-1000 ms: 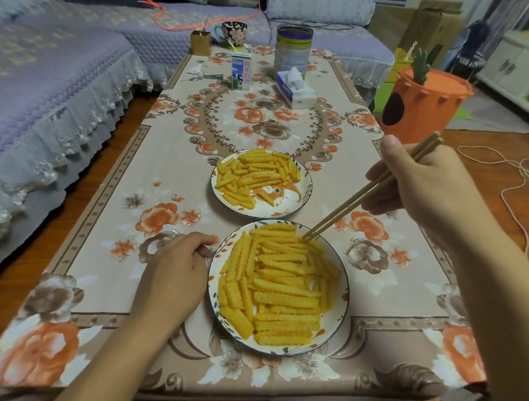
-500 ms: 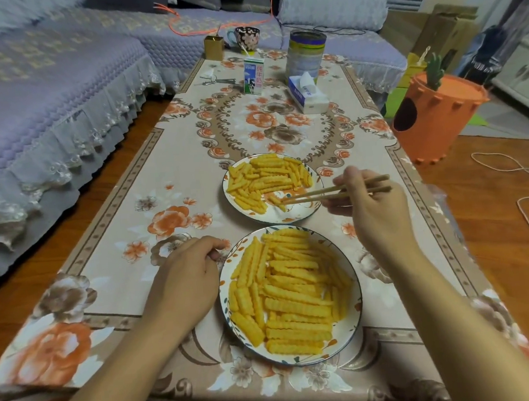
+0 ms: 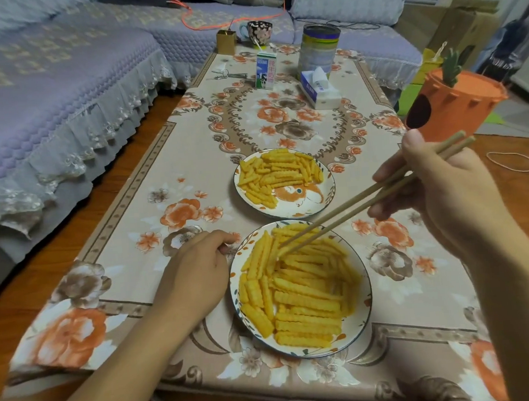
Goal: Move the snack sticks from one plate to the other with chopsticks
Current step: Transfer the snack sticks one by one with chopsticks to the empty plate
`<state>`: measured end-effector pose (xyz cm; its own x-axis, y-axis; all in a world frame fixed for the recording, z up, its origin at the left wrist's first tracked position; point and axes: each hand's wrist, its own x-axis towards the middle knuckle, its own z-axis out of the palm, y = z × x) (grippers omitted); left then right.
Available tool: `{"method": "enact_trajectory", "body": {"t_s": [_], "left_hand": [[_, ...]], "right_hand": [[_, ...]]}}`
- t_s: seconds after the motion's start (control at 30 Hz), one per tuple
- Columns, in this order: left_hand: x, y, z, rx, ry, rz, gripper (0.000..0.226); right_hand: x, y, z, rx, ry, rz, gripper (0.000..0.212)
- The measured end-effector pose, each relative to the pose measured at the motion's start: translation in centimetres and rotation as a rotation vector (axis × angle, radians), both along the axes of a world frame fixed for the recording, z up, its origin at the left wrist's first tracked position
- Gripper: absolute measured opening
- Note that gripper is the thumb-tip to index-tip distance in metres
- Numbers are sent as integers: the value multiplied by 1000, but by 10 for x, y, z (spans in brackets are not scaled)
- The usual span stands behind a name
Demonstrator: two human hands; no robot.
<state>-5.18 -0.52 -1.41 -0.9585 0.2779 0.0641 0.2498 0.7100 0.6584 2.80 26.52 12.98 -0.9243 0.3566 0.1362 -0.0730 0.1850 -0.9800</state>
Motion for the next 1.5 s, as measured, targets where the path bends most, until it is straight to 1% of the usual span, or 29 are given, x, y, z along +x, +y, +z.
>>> {"method": "enact_trajectory", "body": {"t_s": [0.2,0.37,0.43,0.5,0.6,0.67,0.73,0.83,1.07,1.13,1.2,1.33,1.5], "left_hand": [[0,0,1,-1,-10,5,43],[0,0,2,-5,-11,9,42],[0,0,2,-10,-11,9,42],[0,0,2,-15,-7,9,42],[-1,0,1,-22,-10,7,43],[-1,0,0,-26,-15,2,43],[-2,1,0,-31,-19,1,43],[-3,1,-2,-34,-24,3,43],[-3,1,-2,-38,-9,-2,43],[-3,1,-2,-45,-8,-4,43],[-3,1,-2,-42,-7,-5,43],[-3,0,-2,-39,-2,-11,43],[-3,0,-2,-50,-13,-7,42]], "right_hand": [[-1,-9,-6,152,-5,109,53],[-2,-3,-4,210,31,83,47],[-4,1,-4,167,82,8,45],[-9,8,-10,95,131,-126,42],[-20,19,-32,15,106,-334,38],[-27,23,-50,13,96,-418,37],[-35,22,-64,46,115,-461,37],[-45,18,-74,146,146,-470,35],[-48,14,-83,408,177,-388,38],[-46,12,-81,441,169,-374,37],[-45,11,-78,412,166,-389,35],[-39,16,-67,279,160,-439,41],[-28,17,-46,191,194,-443,43]]}}
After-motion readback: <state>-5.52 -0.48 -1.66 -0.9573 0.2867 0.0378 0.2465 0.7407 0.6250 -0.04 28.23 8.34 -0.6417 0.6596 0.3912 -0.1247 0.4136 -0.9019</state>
